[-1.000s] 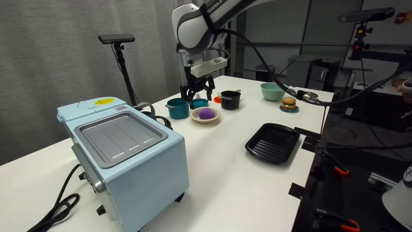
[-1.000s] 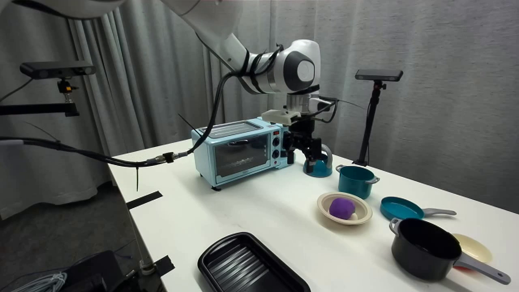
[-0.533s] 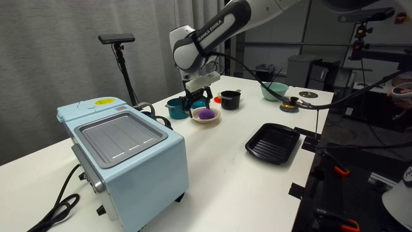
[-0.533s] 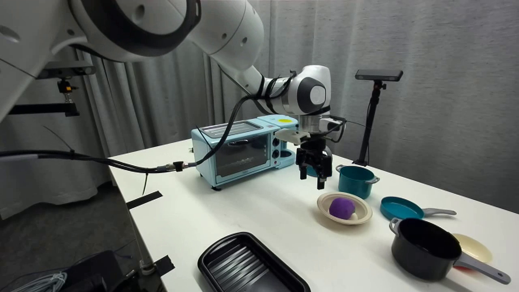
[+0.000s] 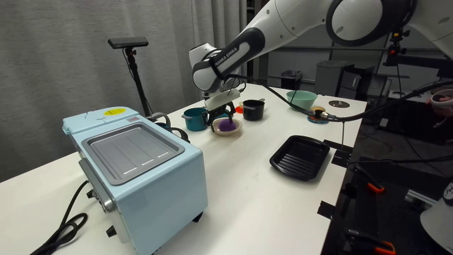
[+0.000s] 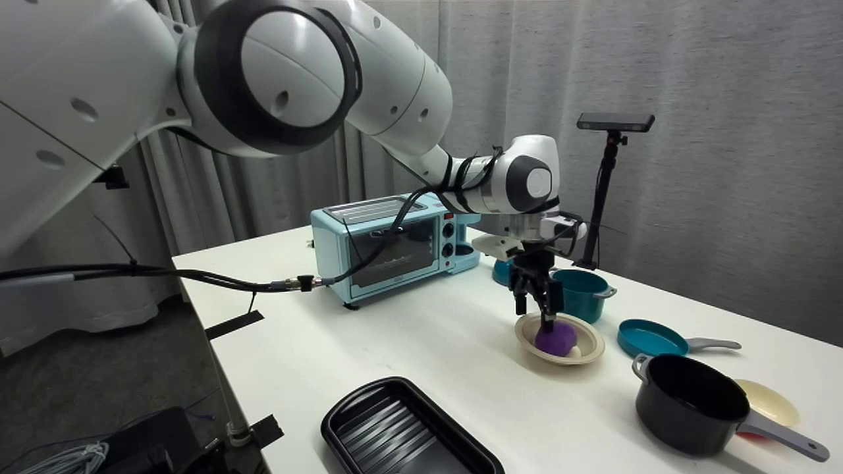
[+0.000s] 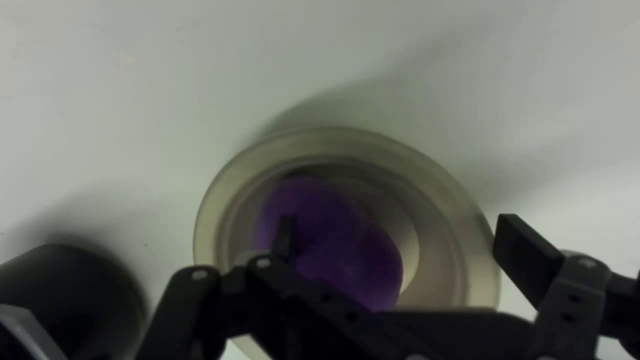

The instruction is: Put the purple plushie on the table

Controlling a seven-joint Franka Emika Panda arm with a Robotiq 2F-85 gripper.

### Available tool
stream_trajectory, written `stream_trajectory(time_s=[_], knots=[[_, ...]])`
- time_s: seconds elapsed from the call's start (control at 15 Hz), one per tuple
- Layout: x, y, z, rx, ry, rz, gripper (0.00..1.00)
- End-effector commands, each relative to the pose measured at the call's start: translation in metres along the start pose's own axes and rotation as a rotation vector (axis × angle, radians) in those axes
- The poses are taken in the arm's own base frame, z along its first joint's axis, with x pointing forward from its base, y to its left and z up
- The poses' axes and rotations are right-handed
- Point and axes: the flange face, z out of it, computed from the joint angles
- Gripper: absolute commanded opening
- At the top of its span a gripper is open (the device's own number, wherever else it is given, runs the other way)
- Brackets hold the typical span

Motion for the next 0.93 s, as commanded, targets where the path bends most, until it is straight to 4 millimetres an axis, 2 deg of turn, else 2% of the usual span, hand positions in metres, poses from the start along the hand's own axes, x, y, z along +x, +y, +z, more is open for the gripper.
stream_trajectory(time_s=[0.0,0.33,0.67,0.8,0.87], knots=[[0.016,0.004,0.005,-0.024,0.005,0.051,1.0],[0.024,0.012,0.002,-0.023,0.004,0.077,1.0],[0.031,0.023,-0.02,0.018,0.031,0.091,1.0],[0.034,0.026,-0.019,0.02,0.028,0.102,1.0],[0.04,0.035,-0.016,0.018,0.026,0.107,1.0]])
